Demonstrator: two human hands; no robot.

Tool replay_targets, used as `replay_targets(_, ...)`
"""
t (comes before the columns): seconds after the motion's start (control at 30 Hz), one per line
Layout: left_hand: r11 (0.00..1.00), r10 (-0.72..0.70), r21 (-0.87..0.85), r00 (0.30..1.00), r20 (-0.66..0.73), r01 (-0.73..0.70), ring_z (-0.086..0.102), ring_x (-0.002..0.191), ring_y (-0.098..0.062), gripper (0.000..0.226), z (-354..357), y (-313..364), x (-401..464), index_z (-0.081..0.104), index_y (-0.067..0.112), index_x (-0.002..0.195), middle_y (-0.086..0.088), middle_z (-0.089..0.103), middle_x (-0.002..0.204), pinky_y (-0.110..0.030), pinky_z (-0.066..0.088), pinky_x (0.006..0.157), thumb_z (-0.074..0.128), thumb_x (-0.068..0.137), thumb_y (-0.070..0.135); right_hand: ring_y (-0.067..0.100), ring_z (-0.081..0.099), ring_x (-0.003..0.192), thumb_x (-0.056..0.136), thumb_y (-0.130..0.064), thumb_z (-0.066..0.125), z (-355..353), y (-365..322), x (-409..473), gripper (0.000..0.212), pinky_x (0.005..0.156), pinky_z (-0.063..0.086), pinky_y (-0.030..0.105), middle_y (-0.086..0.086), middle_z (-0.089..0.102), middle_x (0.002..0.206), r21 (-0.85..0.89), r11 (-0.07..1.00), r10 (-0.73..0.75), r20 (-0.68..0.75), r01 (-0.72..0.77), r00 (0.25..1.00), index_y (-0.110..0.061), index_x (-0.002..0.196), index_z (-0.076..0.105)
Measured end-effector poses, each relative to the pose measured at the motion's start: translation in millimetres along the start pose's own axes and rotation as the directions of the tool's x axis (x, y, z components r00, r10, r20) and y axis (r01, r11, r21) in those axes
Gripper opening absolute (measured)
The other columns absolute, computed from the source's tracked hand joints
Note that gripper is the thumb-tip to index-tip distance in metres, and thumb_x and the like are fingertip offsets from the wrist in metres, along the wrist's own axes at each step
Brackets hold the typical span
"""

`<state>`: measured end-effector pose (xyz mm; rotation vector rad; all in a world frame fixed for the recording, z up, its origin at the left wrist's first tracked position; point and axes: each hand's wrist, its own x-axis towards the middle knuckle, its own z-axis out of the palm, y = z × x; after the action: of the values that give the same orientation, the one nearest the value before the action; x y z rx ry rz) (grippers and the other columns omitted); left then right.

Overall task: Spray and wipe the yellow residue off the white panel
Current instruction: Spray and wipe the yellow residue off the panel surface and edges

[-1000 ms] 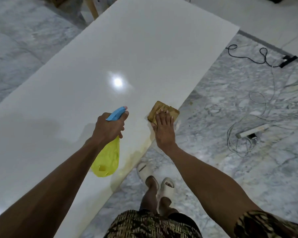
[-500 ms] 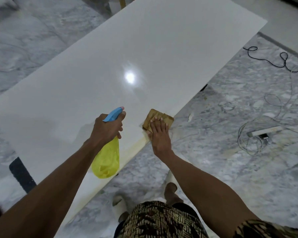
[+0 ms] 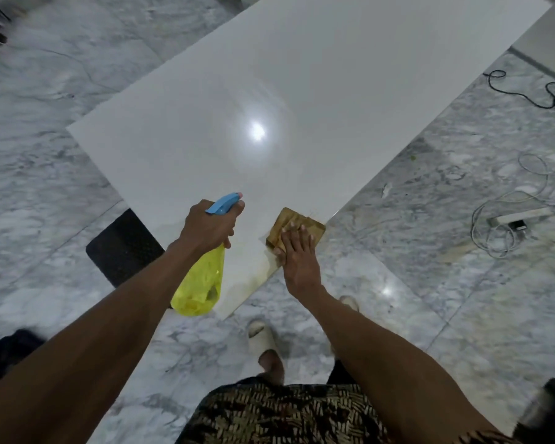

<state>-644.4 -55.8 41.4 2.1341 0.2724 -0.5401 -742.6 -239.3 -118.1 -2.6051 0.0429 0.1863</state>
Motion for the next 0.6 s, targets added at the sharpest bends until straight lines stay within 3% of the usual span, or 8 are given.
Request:
replay_targets(0.07,1.000,-0.020,-0.013,1.000,-0.017,0.020,0.074,0.061,-0.028,0.034,-13,-20,-10,0.074,0.034,0.129,-0.011,0.074,0.081,-0.043,0.065,0.074,0.065,0.100,0.048,0.043,0.017,0.148,0.104,-0.045,-0.002,11,-21,-15,0.076,0.121,0.015,0.056,0.021,0.029,0.158,0.007,1.000,-0.017,0.030,0.017,0.999,0.000,0.146,0.043)
replay_targets(0.2,0.997,-0.054,-0.066,0.997,-0.060,0.050,0.071,0.060,-0.024,0.029,-31,-50,-27,0.074,0.034,0.126,-0.013,0.072,0.083,-0.035,0.061,0.063,0.066,0.101,0.045,0.043,0.016,0.149,0.103,-0.048,-0.005,27,-38,-30,0.079,0.121,0.013,0.055,0.021,0.027,0.159,0.000,0.999,-0.039,0.066,0.039,0.997,-0.001,0.148,0.041)
replay_targets(0.4,0.989,-0.075,-0.129,0.995,-0.062,0.066,0.071,0.070,-0.027,0.031,-42,-80,-44,0.074,0.029,0.128,-0.014,0.068,0.082,-0.046,0.066,0.071,0.068,0.100,0.043,0.041,0.011,0.150,0.098,-0.054,-0.011,29,-48,-35,0.089,0.123,0.006,0.050,0.020,0.024,0.160,0.000,0.999,-0.044,0.075,0.045,0.996,0.000,0.149,0.037)
replay_targets(0.6,0.985,-0.073,-0.162,0.994,-0.084,0.059,0.069,0.071,-0.022,0.021,-52,-94,-56,0.073,0.033,0.121,-0.013,0.068,0.084,-0.016,0.052,0.049,0.068,0.101,0.040,0.032,0.007,0.149,0.105,-0.047,0.008,66,-85,-79,0.069,0.122,0.007,0.047,0.017,0.026,0.160,0.073,0.991,-0.118,0.077,0.112,0.990,-0.005,0.149,0.040)
